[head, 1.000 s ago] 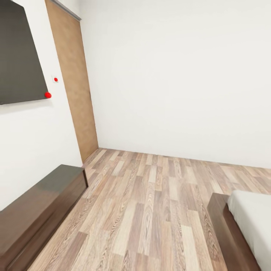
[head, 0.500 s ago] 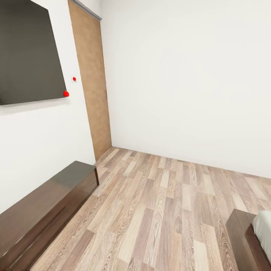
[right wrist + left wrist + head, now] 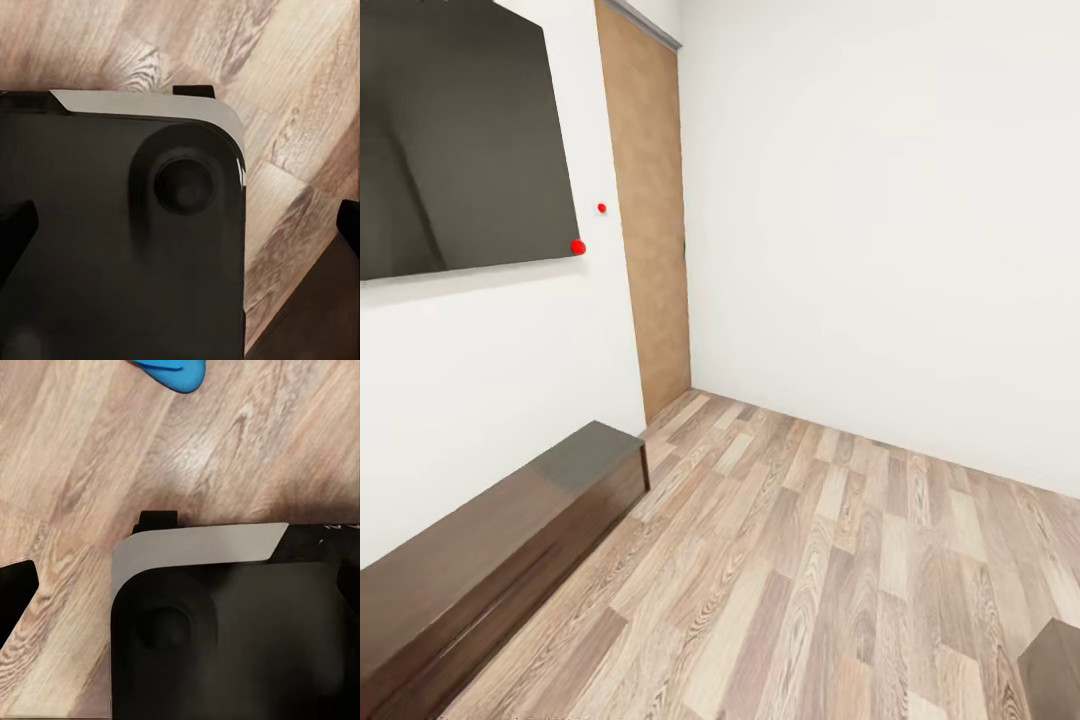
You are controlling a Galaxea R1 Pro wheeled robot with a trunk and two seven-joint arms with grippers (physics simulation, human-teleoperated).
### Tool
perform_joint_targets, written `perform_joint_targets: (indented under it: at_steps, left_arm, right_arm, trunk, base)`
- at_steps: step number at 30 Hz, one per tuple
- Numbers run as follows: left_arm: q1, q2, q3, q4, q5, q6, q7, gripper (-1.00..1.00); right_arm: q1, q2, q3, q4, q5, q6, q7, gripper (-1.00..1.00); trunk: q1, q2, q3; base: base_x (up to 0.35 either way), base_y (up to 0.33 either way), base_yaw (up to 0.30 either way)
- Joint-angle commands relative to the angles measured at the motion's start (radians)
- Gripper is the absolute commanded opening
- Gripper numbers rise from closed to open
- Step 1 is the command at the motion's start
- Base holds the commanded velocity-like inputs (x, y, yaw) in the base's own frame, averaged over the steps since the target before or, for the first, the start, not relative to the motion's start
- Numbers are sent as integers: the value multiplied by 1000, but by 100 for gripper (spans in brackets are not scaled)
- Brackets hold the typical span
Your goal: In the bedroom, move the book from the bed onto either nightstand, and place the two sandals side by side next to the bed.
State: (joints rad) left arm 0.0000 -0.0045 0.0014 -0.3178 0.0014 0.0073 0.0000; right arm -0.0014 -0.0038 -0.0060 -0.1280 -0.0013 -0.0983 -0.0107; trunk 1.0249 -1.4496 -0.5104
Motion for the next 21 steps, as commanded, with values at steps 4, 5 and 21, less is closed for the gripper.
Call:
perform_joint_targets:
  at_steps: [4, 5, 21]
  left_arm:
    - [0, 0, 0, -1, 0, 1, 0, 100]
    - [0, 0, 0, -1, 0, 1, 0, 100]
    - [0, 0, 0, -1, 0, 1, 0, 100]
  right_arm:
    - [0, 1, -1, 0, 0, -3, -1, 100]
    - [0, 0, -1, 0, 0, -3, -1, 100]
    - [0, -1, -1, 0, 0, -3, -1, 100]
  trunk:
    - [0, 0, -2]
    - [0, 0, -3]
    - [0, 0, -8]
  base:
    - [22, -20, 283]
    - [8, -8, 283]
    - [1, -1, 283]
